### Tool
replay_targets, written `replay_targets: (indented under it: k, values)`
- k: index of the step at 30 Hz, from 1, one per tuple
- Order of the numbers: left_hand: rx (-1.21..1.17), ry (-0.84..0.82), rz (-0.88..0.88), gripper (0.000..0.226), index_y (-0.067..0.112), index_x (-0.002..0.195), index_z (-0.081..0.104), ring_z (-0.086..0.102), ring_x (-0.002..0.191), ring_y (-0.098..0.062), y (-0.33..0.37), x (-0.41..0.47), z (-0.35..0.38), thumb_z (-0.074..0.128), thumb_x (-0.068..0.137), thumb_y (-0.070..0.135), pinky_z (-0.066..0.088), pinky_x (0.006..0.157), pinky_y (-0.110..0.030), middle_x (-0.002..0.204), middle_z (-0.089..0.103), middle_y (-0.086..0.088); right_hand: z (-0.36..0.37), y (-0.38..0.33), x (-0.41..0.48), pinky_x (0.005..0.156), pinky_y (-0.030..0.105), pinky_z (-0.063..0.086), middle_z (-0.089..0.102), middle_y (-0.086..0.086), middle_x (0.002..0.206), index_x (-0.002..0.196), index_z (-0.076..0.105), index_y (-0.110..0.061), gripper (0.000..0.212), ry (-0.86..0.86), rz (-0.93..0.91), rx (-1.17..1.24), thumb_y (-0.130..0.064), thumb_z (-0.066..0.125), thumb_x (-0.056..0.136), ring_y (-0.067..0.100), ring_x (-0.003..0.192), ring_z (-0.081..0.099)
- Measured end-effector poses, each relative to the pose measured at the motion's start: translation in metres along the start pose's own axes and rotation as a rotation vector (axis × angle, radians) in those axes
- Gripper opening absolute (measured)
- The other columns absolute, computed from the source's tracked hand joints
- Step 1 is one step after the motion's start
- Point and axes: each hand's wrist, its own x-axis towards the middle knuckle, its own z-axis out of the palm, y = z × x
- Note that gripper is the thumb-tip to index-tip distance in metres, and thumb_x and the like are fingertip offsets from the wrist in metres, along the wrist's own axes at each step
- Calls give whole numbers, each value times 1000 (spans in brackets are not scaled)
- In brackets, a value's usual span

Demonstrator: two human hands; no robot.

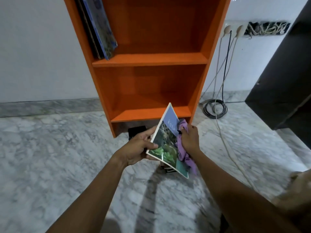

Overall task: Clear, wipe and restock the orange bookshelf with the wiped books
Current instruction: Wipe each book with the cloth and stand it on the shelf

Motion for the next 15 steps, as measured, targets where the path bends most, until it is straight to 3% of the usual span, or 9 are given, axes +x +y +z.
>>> replay_targets:
  k: [3,5,7,9,11,12,13,15]
  values:
    - [11,20,4,73,38,147,47,66,117,-37,7,-7,2,47,96,-14,60,85,-56,139,63,-10,-11,16,-14,72,31,37,68,26,102,96,68,-1,20,30,177,77,-11,52,100,36,91,62]
    - [10,46,6,73,39,147,48,67,115,-36,10,-10,3,47,96,-14,62,81,-52,138,62,-10,-19,16,-22,74,31,37,68,26,106,93,67,-2,17,108,284,138,-7,51,99,35,89,59]
    - [14,78,6,72,38,147,48,69,113,-35,12,-10,2,47,96,-14,62,80,-51,136,64,-11,-28,6,-21,76,29,37,63,28,114,101,68,-2,18,230,279,135,-9,51,99,34,90,57]
    - [28,67,7,72,37,146,50,68,114,-37,14,-8,3,47,95,-14,61,83,-53,135,65,-12,-30,-18,-18,71,28,37,60,27,107,96,65,1,22,259,122,126,-12,48,101,34,87,57]
    - [64,19,9,73,38,146,50,65,115,-44,15,-2,7,49,95,-14,61,80,-53,133,66,-13,-24,-43,-18,64,28,33,53,15,88,75,51,-16,24,178,-132,91,-18,40,97,23,76,48]
    - [81,-2,11,73,39,145,50,65,115,-45,16,0,11,49,95,-14,62,78,-51,132,67,-13,-20,-55,-19,65,27,32,49,8,86,75,45,-24,23,136,-226,92,-21,38,96,18,74,44]
    - [97,-16,16,72,39,145,51,66,113,-44,17,2,15,50,95,-13,63,77,-50,131,67,-13,-18,-67,-23,69,27,33,47,4,91,81,48,-28,21,89,-289,106,-23,37,98,12,77,44]
    - [103,1,39,69,38,141,55,69,103,-34,19,7,19,49,95,-13,63,75,-46,128,69,-10,-12,-86,-39,87,25,38,43,-1,121,123,58,-28,25,-44,-324,167,-21,42,106,8,102,48]
